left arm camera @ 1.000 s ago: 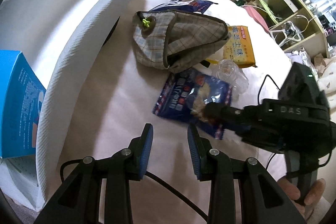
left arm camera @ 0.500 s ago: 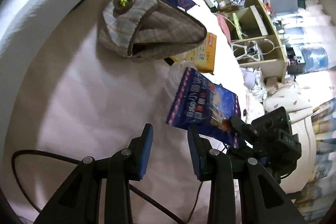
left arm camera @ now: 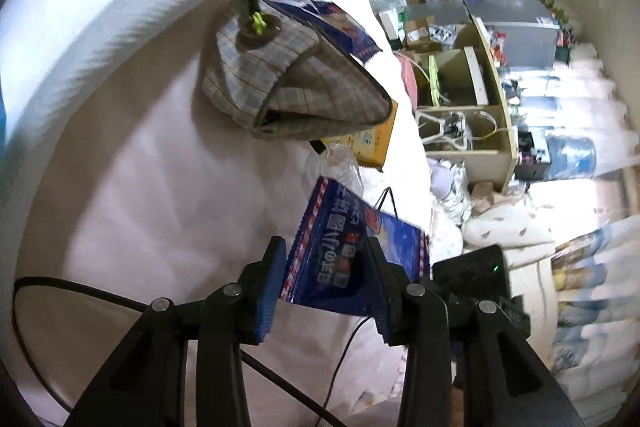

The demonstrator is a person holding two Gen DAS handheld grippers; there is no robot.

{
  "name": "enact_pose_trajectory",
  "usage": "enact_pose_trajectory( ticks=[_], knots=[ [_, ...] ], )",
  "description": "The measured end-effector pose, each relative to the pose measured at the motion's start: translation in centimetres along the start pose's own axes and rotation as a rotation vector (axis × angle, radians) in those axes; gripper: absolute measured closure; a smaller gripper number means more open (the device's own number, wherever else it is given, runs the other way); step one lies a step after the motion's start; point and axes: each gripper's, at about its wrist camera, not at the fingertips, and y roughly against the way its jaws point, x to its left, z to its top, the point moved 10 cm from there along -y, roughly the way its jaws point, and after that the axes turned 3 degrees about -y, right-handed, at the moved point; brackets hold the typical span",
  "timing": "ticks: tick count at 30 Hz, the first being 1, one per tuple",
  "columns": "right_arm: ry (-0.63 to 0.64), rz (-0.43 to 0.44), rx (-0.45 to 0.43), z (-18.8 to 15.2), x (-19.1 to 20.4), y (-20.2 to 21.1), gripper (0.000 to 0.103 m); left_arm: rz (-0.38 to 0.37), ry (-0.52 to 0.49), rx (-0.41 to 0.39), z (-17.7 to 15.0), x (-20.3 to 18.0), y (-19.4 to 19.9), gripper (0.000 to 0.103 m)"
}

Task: Organize objects
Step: 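Lift the blue biscuit packet with the right gripper toward the white tray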

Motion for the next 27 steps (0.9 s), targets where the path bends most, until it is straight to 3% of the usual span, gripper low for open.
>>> enact_pose_trajectory(
  ticks=[8,13,20,27],
  knots=[
    [-0.048,0.074,0.023,-0.1,0.2,0.1,0.088,-0.081,0.010,0.026,-0.3,-1.2,0.2,0.058],
    [-0.050,0.023,0.008,0.4,-0.5,-0.1,0.089,0.005,-0.178,-0.035,-0.4,-3.5,1.2,0.077],
    [0.036,-0.104,-0.013,0.2,-0.5,-0.5,0.084,0.231,-0.449,-0.125,-0.9,-6.0,2.4,0.078],
    [0.161,-0.155,-0.051,-0.3,1.5,-0.9,0.082,0.263,-0.536,-0.224,0.0,-7.1,5.2,0.087]
  ],
)
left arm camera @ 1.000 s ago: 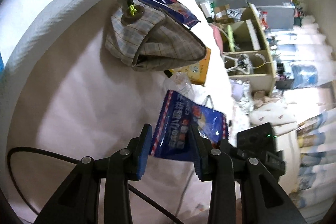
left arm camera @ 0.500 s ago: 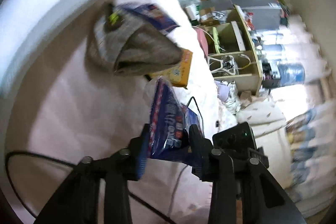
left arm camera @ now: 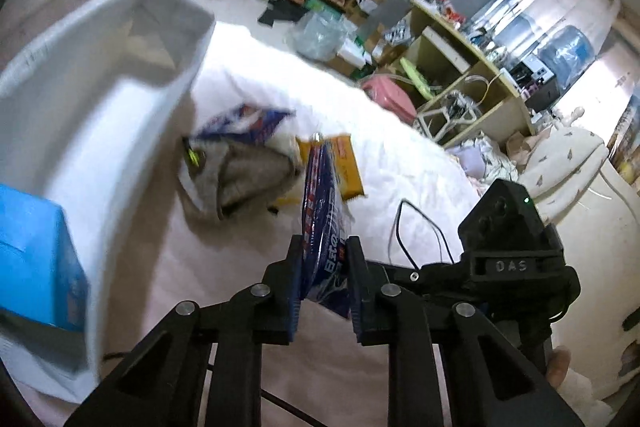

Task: Organize objects
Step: 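Lift the blue biscuit packet with the right gripper toward the white tray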

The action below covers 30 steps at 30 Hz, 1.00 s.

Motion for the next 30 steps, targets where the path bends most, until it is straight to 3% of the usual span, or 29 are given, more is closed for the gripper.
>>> enact_pose_trajectory(
  ticks=[1,7,12,15,17,19,23,26,30],
  knots=[
    [0.008,-0.004,-0.001,0.0,0.1,0.0,0.082,0.013,-0.019,-0.020,0.4,-0.1,0.6,0.094],
    [0.148,-0.112,-0.071,0.0,2.3,-0.1,0.082,0.060,-0.089,-0.102,2.2,-0.4,2.8,0.096],
    [0.289,-0.194,-0.048,-1.5,4.3,-1.9,0.081,0.073,-0.079,-0.093,2.4,0.2,2.3,0.097],
    [0.310,-0.245,-0.011,-2.0,3.6,-3.0,0.081,0.045,-0.057,-0.026,1.8,0.4,1.2,0.095],
    [0.283,-0.284,-0.005,-1.8,2.4,-3.0,0.075,0.070,-0.033,0.039,0.9,1.0,-0.2,0.091],
    [0.224,-0.310,0.005,-1.4,0.5,-2.8,0.069,0.117,-0.013,0.119,-0.3,2.1,-1.8,0.078],
    [0.078,-0.348,0.053,-1.4,-3.5,-2.6,0.068,0.151,0.038,0.268,-2.9,3.8,-4.5,0.077],
    [-0.020,-0.362,0.112,-2.2,-6.1,-2.8,0.068,0.195,0.024,0.311,-3.7,4.4,-5.1,0.077],
    [-0.055,-0.405,0.196,-3.9,-7.8,-3.6,0.068,0.245,0.023,0.319,-4.0,5.2,-4.9,0.077]
  ],
)
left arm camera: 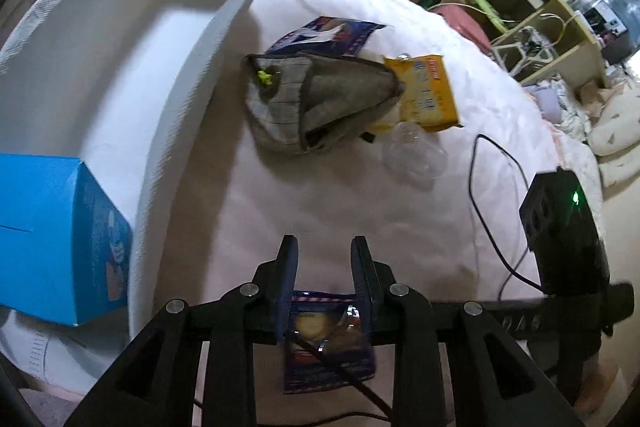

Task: Organize objects
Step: 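Lift the blue biscuit packet with the right gripper toward the white tray, then close the left gripper on the biscuit packet while the right gripper releases it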

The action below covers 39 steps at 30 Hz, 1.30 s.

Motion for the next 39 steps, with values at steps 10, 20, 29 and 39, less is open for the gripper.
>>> enact_pose_trajectory(
  ticks=[10,20,29,39],
  knots=[
    [0.152,-0.113,-0.007,-0.9,1.3,-2.8,0.080,0.008,0.082,0.010,-0.1,1.8,0.4,0.077],
    [0.002,0.034,-0.193,2.4,-0.8,4.1,0.081,-0.089,0.091,-0.005,0.1,0.8,0.8,0.077],
    [0.030,0.267,-0.240,2.1,1.9,9.0,0.081,-0.353,0.151,-0.046,0.8,-1.6,2.3,0.061],
    [0.076,0.349,-0.198,0.9,5.6,8.4,0.081,-0.394,0.060,-0.075,1.0,-4.2,3.3,0.069]
  ],
)
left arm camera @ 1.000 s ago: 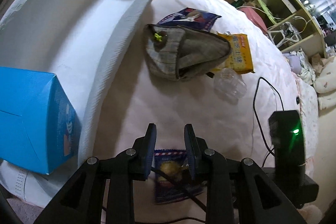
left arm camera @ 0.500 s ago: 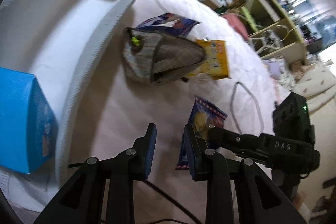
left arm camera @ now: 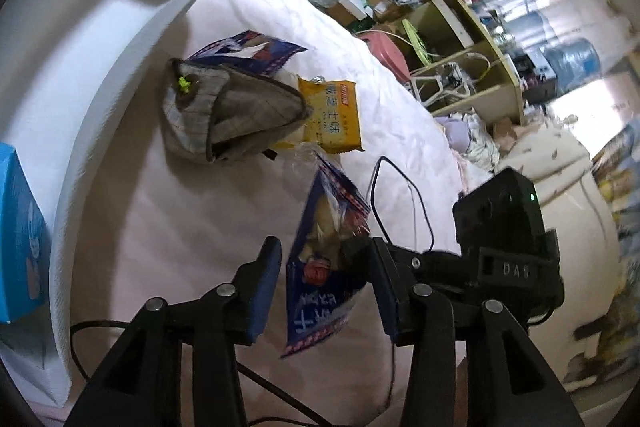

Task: Organize objects
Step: 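Close the left gripper on the biscuit packet while the right gripper releases it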

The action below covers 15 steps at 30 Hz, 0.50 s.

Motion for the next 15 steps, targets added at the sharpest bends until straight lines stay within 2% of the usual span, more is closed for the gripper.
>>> enact_pose_trajectory(
  ticks=[1,3,7,12,15],
  knots=[
    [-0.009,0.003,0.000,0.0,-0.1,-0.1,0.081,0.004,-0.017,-0.005,0.1,-0.3,0.0,0.080],
    [-0.038,0.028,0.003,0.2,-0.4,0.0,0.080,0.032,-0.041,-0.022,0.3,-0.3,0.1,0.091],
    [-0.058,0.064,-0.005,0.3,0.1,-0.2,0.079,0.052,-0.077,-0.069,0.8,-0.7,0.6,0.093],
    [0.061,-0.042,-0.063,0.4,1.9,0.5,0.078,0.151,-0.135,-0.168,2.0,-0.8,2.1,0.093],
    [0.148,-0.123,-0.098,0.0,3.0,0.7,0.078,0.276,-0.200,-0.263,3.3,-0.9,4.2,0.093]
  ],
)
